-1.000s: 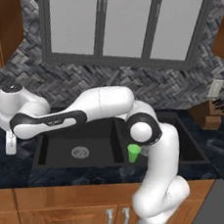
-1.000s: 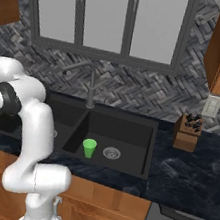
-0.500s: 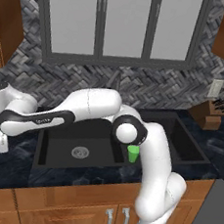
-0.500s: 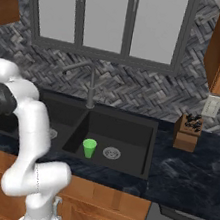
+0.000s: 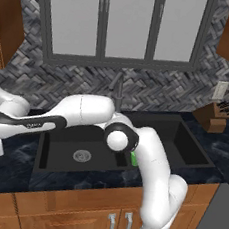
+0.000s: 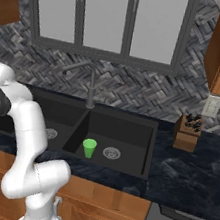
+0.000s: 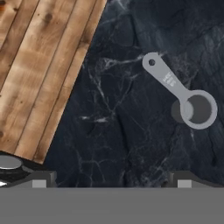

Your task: Move any existing items from the left basin to the right basin for drying. Then move the measuring cup from the counter to the left basin of the sink for washing.

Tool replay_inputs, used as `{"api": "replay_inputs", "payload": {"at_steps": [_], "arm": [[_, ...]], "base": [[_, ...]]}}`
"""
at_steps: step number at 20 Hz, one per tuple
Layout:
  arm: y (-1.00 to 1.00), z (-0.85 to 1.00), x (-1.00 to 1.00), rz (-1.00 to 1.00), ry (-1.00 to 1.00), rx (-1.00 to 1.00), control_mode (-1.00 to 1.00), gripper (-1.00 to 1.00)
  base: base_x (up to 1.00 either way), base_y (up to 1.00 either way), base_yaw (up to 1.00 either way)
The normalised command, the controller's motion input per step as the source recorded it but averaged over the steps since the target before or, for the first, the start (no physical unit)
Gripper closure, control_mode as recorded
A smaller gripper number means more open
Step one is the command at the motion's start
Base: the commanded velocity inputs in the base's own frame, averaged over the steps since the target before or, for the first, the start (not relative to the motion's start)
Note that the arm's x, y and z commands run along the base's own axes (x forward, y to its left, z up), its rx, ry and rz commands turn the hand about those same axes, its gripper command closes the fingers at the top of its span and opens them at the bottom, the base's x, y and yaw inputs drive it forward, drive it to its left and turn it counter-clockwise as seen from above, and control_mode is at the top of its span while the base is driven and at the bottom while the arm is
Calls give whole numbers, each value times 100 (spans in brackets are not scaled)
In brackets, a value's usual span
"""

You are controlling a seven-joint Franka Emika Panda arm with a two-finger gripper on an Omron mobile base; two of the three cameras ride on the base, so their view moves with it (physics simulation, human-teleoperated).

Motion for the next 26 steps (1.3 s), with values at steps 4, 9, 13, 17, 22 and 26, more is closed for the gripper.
{"api": "replay_inputs", "payload": {"at_steps": [4, 9, 13, 17, 22, 26], "arm": [[7, -32, 0, 8, 0, -1, -100, -100], [1, -22, 0, 10, -2, 0, -100, -100], [0, 0, 0, 13, -2, 0, -100, -100], [4, 0, 0, 14, 0, 0, -100, -100], [8, -4, 0, 13, 0, 0, -100, -100], [6, -9, 0, 13, 0, 0, -100, -100]], "base": [[0, 0, 0], [0, 0, 0], [0, 0, 0], [0, 0, 0], [0, 0, 0], [0, 0, 0]]}}
